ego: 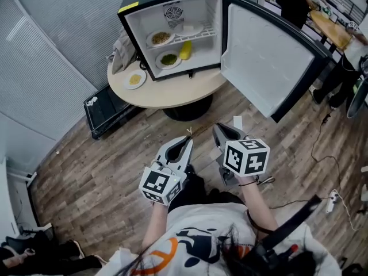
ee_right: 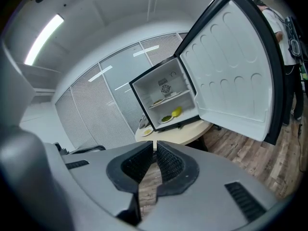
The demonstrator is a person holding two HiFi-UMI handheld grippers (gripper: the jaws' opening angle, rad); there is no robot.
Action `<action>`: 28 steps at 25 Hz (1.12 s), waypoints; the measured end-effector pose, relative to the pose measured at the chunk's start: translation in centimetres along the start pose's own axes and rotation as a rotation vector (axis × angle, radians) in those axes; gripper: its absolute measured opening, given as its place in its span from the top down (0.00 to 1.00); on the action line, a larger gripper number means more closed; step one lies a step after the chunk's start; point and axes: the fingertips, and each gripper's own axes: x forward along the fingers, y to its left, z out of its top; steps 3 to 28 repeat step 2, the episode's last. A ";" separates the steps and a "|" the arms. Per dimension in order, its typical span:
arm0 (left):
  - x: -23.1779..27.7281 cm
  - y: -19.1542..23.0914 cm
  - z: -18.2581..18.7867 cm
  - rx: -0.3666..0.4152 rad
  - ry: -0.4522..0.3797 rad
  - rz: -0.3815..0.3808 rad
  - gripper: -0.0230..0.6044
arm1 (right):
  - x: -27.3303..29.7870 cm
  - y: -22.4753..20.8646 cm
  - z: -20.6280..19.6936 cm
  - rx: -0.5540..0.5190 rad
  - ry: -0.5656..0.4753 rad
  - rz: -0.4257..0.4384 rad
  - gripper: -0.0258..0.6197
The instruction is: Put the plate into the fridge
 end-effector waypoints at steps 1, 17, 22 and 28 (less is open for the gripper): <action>0.0 0.0 0.1 0.001 -0.001 0.004 0.93 | 0.0 -0.2 0.0 0.000 0.001 -0.001 0.91; 0.1 0.0 0.1 0.002 -0.003 0.007 0.93 | 0.0 -0.4 0.0 0.000 0.002 -0.002 0.91; 0.1 0.0 0.1 0.002 -0.003 0.007 0.93 | 0.0 -0.4 0.0 0.000 0.002 -0.002 0.91; 0.1 0.0 0.1 0.002 -0.003 0.007 0.93 | 0.0 -0.4 0.0 0.000 0.002 -0.002 0.91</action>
